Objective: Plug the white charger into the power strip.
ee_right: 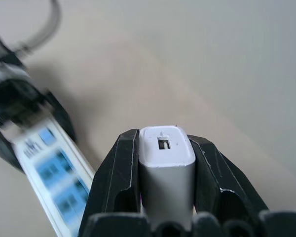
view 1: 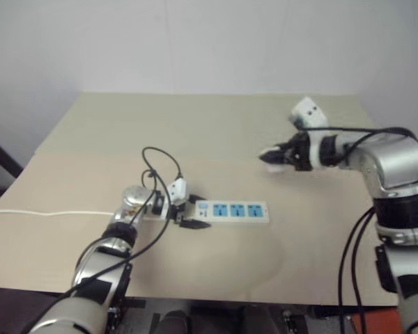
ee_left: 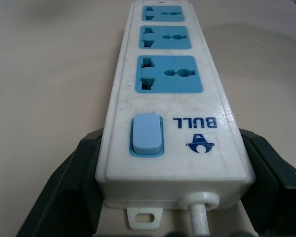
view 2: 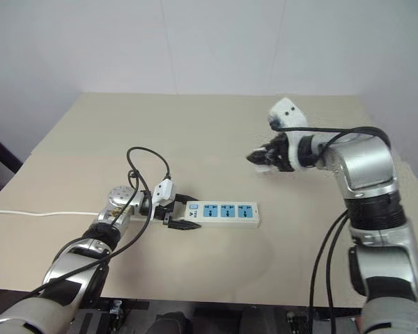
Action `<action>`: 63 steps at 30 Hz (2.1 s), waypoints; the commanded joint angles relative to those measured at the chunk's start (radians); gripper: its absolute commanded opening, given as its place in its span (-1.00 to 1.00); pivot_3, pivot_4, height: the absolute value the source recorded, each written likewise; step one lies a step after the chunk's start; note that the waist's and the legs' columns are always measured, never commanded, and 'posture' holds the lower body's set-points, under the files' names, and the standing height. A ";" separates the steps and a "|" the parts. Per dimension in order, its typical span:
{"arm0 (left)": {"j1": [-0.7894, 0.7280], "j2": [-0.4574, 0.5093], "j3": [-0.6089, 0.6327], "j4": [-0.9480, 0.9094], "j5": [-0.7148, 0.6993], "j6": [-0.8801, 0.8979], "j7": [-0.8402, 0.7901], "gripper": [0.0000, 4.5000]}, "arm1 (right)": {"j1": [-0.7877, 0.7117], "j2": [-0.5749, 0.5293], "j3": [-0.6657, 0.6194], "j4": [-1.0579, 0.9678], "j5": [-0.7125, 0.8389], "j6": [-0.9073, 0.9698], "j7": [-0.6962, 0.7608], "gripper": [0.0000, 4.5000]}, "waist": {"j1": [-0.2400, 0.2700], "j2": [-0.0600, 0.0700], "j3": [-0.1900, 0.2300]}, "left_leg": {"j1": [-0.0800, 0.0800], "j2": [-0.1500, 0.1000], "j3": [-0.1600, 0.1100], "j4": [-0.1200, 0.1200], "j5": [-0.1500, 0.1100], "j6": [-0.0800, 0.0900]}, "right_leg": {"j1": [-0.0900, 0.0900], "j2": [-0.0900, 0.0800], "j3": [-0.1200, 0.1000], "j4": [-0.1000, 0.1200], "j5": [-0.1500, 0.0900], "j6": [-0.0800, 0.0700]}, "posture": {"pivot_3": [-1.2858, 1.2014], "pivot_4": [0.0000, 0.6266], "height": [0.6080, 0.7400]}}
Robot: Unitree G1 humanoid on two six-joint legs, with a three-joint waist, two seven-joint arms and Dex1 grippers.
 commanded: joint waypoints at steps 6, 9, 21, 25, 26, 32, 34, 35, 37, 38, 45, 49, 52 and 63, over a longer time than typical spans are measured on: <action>0.002 0.007 -0.024 0.004 0.033 0.020 0.003 0.46 | 0.151 0.239 0.007 -0.087 0.041 -0.284 -0.059 -0.48 | -0.005 0.000 0.000 | 0.000 0.000 0.000 0.000 0.000 0.000 | 0.000 0.000 0.000 0.001 0.000 0.000 | 0.03 -0.52 1.00; 0.009 0.018 -0.024 -0.006 0.033 0.021 -0.001 0.46 | 0.210 0.266 0.044 -0.086 0.043 -0.380 -0.010 -0.48 | -0.006 0.000 0.000 | 0.000 0.000 0.000 0.000 0.000 0.000 | 0.000 0.000 0.000 0.001 0.000 0.000 | 0.03 -0.52 1.00; 0.030 0.038 -0.034 -0.050 0.028 0.030 -0.016 0.46 | 0.286 0.346 0.142 0.079 -0.009 -0.672 0.083 -0.48 | -0.025 0.000 0.000 | 0.002 0.000 0.000 0.000 0.000 0.000 | 0.000 0.001 0.001 0.001 0.000 0.000 | 0.03 -0.52 1.00; 0.038 0.042 -0.035 -0.067 0.025 0.035 -0.021 0.46 | 0.264 0.351 0.141 0.141 -0.028 -0.724 0.100 -0.48 | -0.026 0.000 0.000 | 0.001 0.000 0.000 0.000 0.000 0.000 | 0.000 0.001 0.001 0.001 0.000 0.000 | 0.03 -0.52 1.00; 0.039 0.043 -0.036 -0.070 0.024 0.036 -0.022 0.46 | 0.259 0.352 0.139 0.155 -0.030 -0.735 0.104 -0.48 | -0.026 0.000 0.000 | 0.001 0.000 0.000 0.000 0.000 0.000 | 0.000 0.002 0.001 0.001 0.000 0.000 | 0.03 -0.52 1.00; 0.059 0.048 -0.039 -0.098 0.020 0.043 -0.023 0.46 | 0.246 0.338 0.129 0.221 -0.043 -0.783 0.129 -0.48 | -0.026 0.000 0.000 | 0.001 0.001 0.000 -0.001 0.000 0.000 | -0.001 0.002 0.001 0.001 0.000 -0.001 | 0.03 -0.52 1.00; 0.064 0.051 -0.039 -0.107 0.019 0.048 -0.024 0.46 | 0.251 0.329 0.130 0.226 -0.046 -0.792 0.141 -0.48 | -0.027 0.000 0.000 | 0.001 0.001 0.000 -0.001 0.000 0.000 | -0.001 0.002 0.001 0.001 0.000 -0.001 | 0.03 -0.52 1.00; 0.066 0.052 -0.039 -0.111 0.019 0.049 -0.023 0.46 | 0.255 0.327 0.131 0.230 -0.046 -0.798 0.144 -0.48 | -0.027 0.000 0.000 | 0.002 0.001 0.000 -0.001 0.000 0.000 | -0.001 0.002 0.001 0.001 0.000 -0.001 | 0.03 -0.52 1.00; 0.069 0.053 -0.038 -0.118 0.017 0.052 -0.023 0.46 | 0.262 0.327 0.134 0.245 -0.054 -0.815 0.144 -0.48 | -0.028 0.000 0.000 | 0.002 0.001 0.000 -0.001 0.000 0.000 | -0.001 0.002 0.001 0.001 0.000 -0.001 | 0.03 -0.52 1.00; 0.070 0.054 -0.038 -0.121 0.016 0.052 -0.023 0.46 | 0.265 0.327 0.137 0.254 -0.059 -0.823 0.144 -0.48 | -0.028 0.000 0.000 | 0.002 0.001 0.000 -0.001 0.000 0.000 | -0.001 0.002 0.001 0.001 0.000 -0.001 | 0.03 -0.52 1.00; 0.079 0.062 -0.039 -0.130 0.015 0.053 -0.023 0.46 | 0.264 0.334 0.135 0.318 -0.085 -0.867 0.140 -0.48 | -0.030 0.000 0.000 | 0.002 0.001 0.000 -0.001 0.000 0.000 | -0.001 0.003 0.001 0.001 0.000 -0.001 | 0.03 -0.52 1.00; 0.088 0.067 -0.041 -0.142 0.013 0.058 -0.023 0.46 | 0.264 0.327 0.143 0.358 -0.105 -0.914 0.150 -0.48 | -0.035 0.000 0.000 | 0.002 0.001 0.000 -0.001 0.000 0.000 | 0.000 0.003 0.001 0.001 0.000 -0.001 | 0.03 -0.52 1.00; 0.097 0.069 -0.040 -0.156 0.009 0.064 -0.021 0.46 | 0.280 0.302 0.141 0.381 -0.113 -0.944 0.169 -0.48 | -0.036 0.000 0.000 | 0.002 0.002 0.000 -0.001 0.000 0.000 | 0.000 0.003 0.001 0.001 0.000 -0.001 | 0.03 -0.52 1.00; 0.135 0.094 -0.048 -0.202 0.007 0.070 -0.021 0.46 | 0.265 0.229 0.125 0.475 -0.107 -0.976 0.258 -0.48 | -0.029 0.000 0.000 | 0.003 0.001 0.000 -0.001 0.000 0.000 | 0.001 0.002 0.001 0.001 0.000 -0.001 | 0.03 -0.52 1.00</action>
